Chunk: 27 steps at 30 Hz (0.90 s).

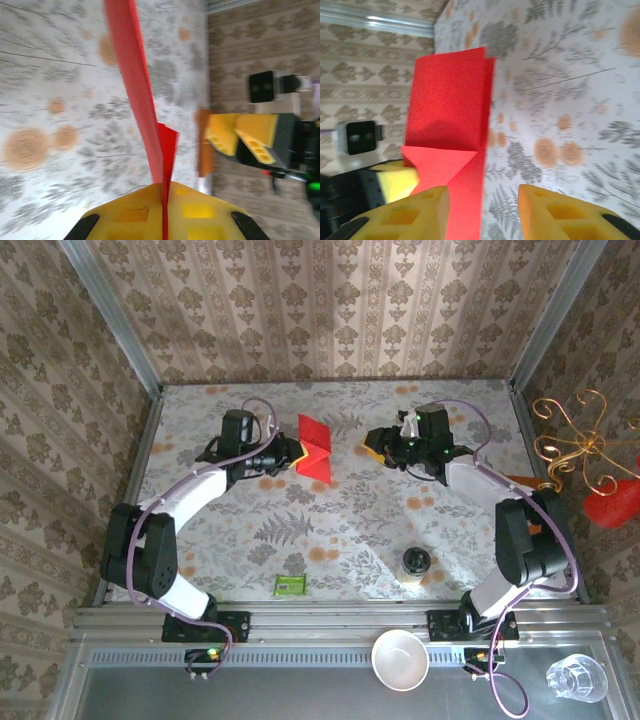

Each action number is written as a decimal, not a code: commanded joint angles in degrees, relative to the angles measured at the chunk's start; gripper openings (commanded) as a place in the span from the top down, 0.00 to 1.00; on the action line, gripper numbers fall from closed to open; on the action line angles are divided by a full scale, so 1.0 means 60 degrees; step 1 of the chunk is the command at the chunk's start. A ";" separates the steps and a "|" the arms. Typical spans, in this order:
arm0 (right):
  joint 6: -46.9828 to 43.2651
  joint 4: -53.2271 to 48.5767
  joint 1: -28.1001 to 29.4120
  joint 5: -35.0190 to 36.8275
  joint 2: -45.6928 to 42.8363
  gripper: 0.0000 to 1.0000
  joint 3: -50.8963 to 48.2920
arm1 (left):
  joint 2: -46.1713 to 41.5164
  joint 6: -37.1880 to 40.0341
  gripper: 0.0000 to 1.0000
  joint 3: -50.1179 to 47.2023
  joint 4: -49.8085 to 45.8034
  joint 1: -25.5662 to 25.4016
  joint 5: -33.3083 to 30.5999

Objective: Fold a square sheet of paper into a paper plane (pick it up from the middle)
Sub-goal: Turn over the paper at the center of the table.

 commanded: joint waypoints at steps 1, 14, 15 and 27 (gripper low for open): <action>-0.1221 -0.1796 0.0035 0.1286 -0.0540 0.58 0.0320 | -0.0611 0.2973 0.89 0.1490 -0.4365 -0.0222 -0.2389; -0.1670 -0.2606 -0.0012 0.2295 -0.0907 0.61 0.0263 | 0.1734 0.4674 0.94 0.5035 -0.8969 -0.2694 -0.9932; -0.1656 -0.2598 -0.0032 0.2320 -0.0900 0.61 0.0223 | 0.2017 0.4673 0.94 0.5278 -0.9120 -0.2872 -1.0314; -0.1334 -0.2470 -0.0290 0.2574 -0.1011 0.63 -0.0296 | 0.4824 0.3805 0.92 0.6794 -0.9426 -0.4021 -1.1093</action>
